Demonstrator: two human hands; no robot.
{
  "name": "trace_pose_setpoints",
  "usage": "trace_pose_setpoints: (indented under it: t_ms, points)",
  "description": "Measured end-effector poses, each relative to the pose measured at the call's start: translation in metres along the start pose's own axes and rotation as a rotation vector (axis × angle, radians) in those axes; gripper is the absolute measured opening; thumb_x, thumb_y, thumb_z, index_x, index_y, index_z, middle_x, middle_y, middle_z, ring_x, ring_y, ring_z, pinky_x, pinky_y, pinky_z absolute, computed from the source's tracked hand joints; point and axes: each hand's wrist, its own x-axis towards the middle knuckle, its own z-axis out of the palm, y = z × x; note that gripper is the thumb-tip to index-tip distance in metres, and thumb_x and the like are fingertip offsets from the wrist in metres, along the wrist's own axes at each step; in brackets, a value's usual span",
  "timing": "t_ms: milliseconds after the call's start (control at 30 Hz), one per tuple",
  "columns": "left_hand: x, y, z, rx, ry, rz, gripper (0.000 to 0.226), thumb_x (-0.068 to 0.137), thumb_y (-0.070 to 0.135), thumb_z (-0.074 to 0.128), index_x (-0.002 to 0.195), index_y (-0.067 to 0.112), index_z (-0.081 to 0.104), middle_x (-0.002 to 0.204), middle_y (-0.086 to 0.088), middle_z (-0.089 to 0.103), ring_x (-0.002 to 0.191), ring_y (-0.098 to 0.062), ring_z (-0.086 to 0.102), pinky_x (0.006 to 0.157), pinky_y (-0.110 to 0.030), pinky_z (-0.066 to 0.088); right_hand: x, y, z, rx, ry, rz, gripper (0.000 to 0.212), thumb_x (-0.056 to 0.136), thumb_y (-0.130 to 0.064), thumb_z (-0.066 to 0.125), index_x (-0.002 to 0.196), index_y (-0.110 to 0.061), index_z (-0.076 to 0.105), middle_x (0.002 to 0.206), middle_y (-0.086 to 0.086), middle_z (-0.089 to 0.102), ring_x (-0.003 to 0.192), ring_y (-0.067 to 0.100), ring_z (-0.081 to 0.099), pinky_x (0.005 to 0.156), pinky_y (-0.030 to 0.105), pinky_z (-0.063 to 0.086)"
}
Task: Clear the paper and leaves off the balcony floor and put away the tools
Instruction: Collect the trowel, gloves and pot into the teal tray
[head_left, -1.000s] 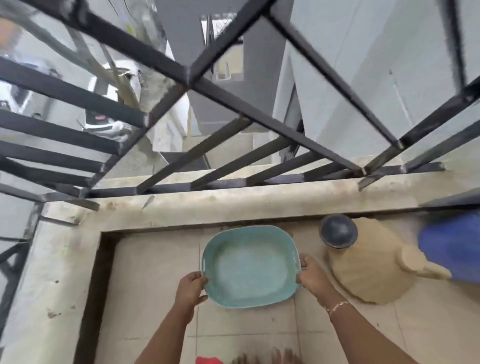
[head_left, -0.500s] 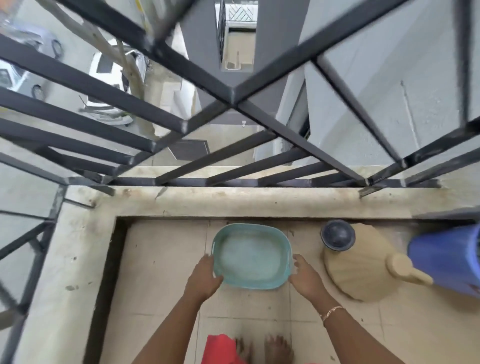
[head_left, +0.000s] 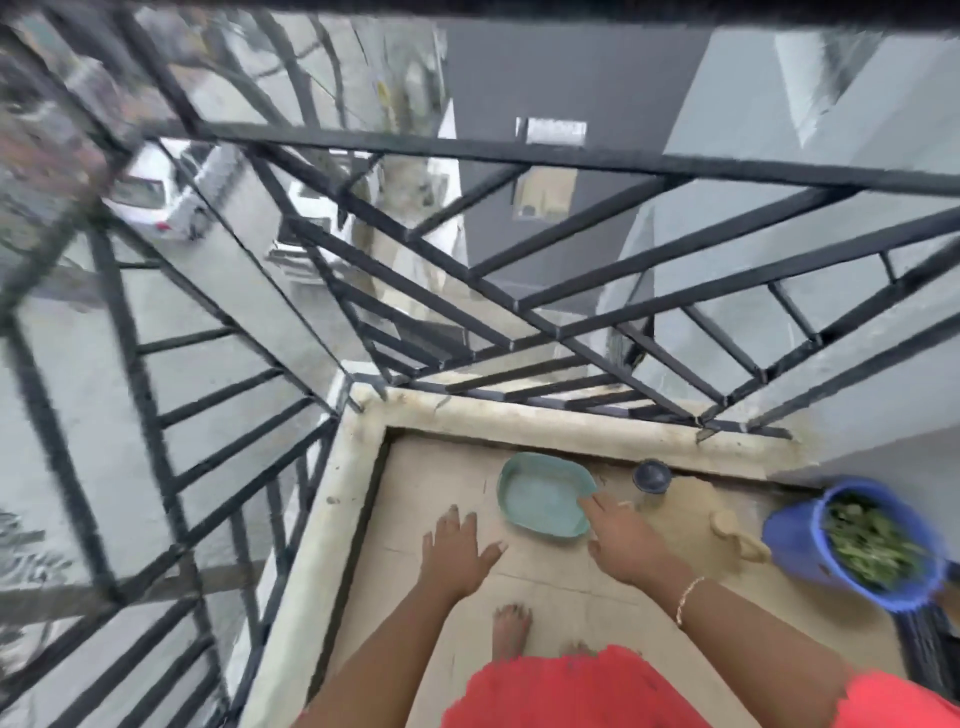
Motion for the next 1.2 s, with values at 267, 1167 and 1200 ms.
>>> trace_pose_setpoints:
  t_ms: [267, 1167, 1200]
  points:
    - [-0.099, -0.048, 0.043, -0.236, 0.142, -0.205, 0.073, 0.094, 0.057, 0.032, 0.147, 0.009, 0.019, 0.156, -0.020, 0.004, 0.145, -0.031, 0.009, 0.116, -0.044, 0.016, -0.054, -0.042, -0.022, -0.277, 0.016, -0.286, 0.042, 0.091, -0.025, 0.046, 0.131, -0.012, 0.038, 0.133, 0.008, 0.043, 0.117, 0.028, 0.045, 0.095, 0.034, 0.040]
    - [-0.598, -0.079, 0.490, -1.191, 0.643, -1.172, 0.064, 0.097, 0.048, 0.034, 0.148, 0.012, 0.018, 0.156, -0.013, 0.014, 0.144, -0.023, 0.015, 0.116, -0.032, 0.017, -0.430, -0.292, 0.298, -0.785, -0.221, -1.365, 0.048, 0.094, -0.038, 0.045, 0.139, -0.024, 0.034, 0.136, 0.000, 0.041, 0.124, 0.018, 0.041, 0.097, 0.025, 0.035]
    - [-0.619, -0.086, 0.506, -1.225, 0.658, -1.194, 0.064, 0.097, 0.047, 0.035, 0.148, 0.012, 0.017, 0.156, -0.011, 0.014, 0.144, -0.022, 0.015, 0.116, -0.032, 0.016, -0.447, -0.305, 0.317, -0.805, -0.241, -1.373, 0.047, 0.094, -0.038, 0.045, 0.138, -0.025, 0.034, 0.136, 0.000, 0.041, 0.124, 0.018, 0.041, 0.097, 0.025, 0.035]
